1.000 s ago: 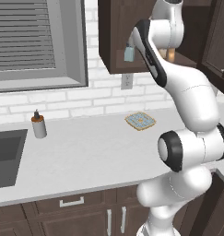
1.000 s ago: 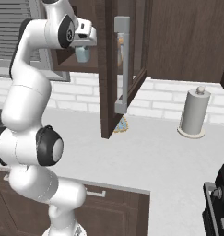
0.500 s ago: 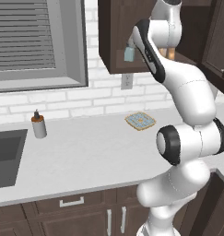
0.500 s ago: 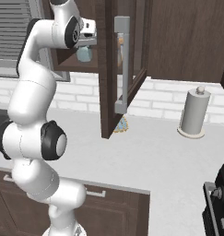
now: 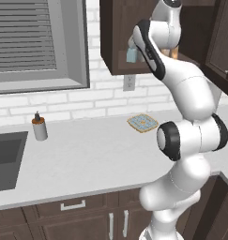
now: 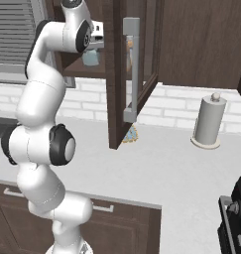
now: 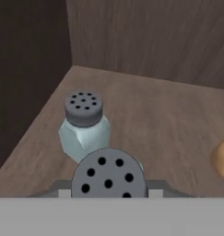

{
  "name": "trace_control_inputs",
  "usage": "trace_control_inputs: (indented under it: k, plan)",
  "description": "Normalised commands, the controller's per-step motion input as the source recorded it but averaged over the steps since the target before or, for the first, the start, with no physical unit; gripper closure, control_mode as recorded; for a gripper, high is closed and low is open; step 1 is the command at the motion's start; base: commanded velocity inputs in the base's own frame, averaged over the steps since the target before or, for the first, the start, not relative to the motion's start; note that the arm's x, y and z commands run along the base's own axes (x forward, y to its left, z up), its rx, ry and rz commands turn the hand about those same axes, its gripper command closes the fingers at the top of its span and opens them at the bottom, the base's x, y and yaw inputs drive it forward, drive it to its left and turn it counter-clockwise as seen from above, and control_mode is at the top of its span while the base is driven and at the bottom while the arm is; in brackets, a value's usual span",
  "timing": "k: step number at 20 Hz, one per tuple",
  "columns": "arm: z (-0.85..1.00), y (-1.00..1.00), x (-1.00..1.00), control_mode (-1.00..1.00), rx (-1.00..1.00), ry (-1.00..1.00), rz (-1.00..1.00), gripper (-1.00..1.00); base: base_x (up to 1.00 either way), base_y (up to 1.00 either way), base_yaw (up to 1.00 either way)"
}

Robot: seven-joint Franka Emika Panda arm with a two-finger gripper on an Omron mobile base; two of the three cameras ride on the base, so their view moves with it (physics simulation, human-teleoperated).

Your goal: Put the shaker and condiment bottle from the counter next to their counterparts in the cabinet.

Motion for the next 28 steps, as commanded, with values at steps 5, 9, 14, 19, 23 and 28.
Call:
trace_control_inputs:
  k: [5, 9, 14, 19, 23, 28]
  plan:
    - [-0.19, 0.0, 0.36, -1.0, 0.0, 0.0, 0.11, 1.0, 0.0, 0.0, 0.0]
    - [-0.18, 0.0, 0.32, -1.0, 0.0, 0.0, 0.05, 1.0, 0.0, 0.0, 0.0]
    - [-0.04, 0.0, 0.31, -1.0, 0.0, 0.03, 0.01, 1.0, 0.0, 0.0, 0.0]
    - [0.01, 0.0, 0.1, -1.0, 0.0, 0.08, 0.0, -1.0, 0.0, 0.0, 0.0]
    - [0.18, 0.0, -0.01, -1.0, 0.0, 0.03, 0.0, -1.0, 0.0, 0.0, 0.0]
    - [0.15, -0.04, -0.27, -1.0, 0.01, 0.0, 0.0, -1.0, 0.0, 0.0, 0.0]
